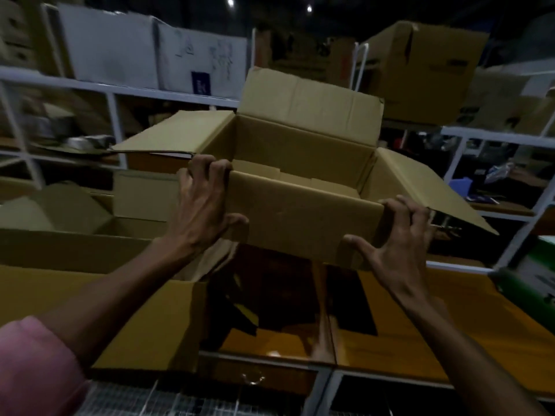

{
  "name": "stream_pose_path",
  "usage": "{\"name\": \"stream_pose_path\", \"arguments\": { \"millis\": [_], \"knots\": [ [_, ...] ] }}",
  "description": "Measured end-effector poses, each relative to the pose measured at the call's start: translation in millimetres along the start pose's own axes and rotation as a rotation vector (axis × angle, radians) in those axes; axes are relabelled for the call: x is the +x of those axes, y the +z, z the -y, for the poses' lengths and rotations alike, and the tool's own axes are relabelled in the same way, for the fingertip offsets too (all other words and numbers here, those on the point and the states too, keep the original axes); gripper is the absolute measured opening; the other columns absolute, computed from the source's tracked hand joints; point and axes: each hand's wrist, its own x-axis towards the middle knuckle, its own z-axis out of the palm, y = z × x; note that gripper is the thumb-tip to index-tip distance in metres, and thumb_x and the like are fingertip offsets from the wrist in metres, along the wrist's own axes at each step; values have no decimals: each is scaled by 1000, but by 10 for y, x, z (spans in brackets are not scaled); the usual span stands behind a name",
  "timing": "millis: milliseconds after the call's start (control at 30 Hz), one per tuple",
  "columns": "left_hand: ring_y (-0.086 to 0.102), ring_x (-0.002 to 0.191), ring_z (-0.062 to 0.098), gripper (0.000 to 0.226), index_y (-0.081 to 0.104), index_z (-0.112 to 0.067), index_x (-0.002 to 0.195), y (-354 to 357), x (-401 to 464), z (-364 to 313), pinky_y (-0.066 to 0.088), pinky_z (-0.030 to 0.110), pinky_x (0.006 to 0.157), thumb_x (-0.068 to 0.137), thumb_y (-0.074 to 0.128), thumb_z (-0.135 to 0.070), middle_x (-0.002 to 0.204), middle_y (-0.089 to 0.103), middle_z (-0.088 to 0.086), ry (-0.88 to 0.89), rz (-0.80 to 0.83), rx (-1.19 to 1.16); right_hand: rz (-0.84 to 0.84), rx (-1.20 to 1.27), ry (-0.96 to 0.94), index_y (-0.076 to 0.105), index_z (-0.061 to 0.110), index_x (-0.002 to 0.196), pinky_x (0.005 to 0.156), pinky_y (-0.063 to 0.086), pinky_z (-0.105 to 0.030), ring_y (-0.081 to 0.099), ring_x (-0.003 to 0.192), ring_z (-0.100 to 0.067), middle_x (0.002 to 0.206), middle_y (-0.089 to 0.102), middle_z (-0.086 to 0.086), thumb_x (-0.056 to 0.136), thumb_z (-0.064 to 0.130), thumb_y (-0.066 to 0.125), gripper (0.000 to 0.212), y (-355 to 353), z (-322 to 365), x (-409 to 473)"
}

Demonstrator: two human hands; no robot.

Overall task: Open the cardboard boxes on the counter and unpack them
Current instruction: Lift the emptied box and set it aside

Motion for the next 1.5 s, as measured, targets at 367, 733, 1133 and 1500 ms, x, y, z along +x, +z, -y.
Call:
{"name": "stream_pose_path", "arguments": {
  "millis": [367,733,1133,1500],
  "knots": [
    [43,109,42,94,36,-15,125,-831,24,2600,47,59,85,57,94,-45,127,37,22,-88,16,168,54,75,-88,49,19,133,97,36,-43,44,119,-35,133,42,-11,69,52,86,81,1775,2048,510],
    [55,91,34,76,35,-21,124,-647,-278,4305,48,44,68,73,87,-43,125,35,12,-221,233,138,251,13,134,48,20,134,94,45,-48,39,123,-36,137,39,-10,72,40,89,77,3103,3179,291],
    [56,79,15,71,33,-23,124,-104,-470,4790,54,30,62,78,80,-49,127,34,5,-273,462,72,460,-61,334,42,29,128,100,41,-60,42,124,-36,139,35,-5,73,38,87,71,3694,3255,82],
    [56,103,28,62,39,-20,123,125,-423,4752,53,40,80,80,81,-38,132,38,5,-388,556,-110,609,62,493,37,34,149,106,40,-67,34,139,-40,160,29,-4,89,34,73,70,3769,3071,209]
  ]
}}
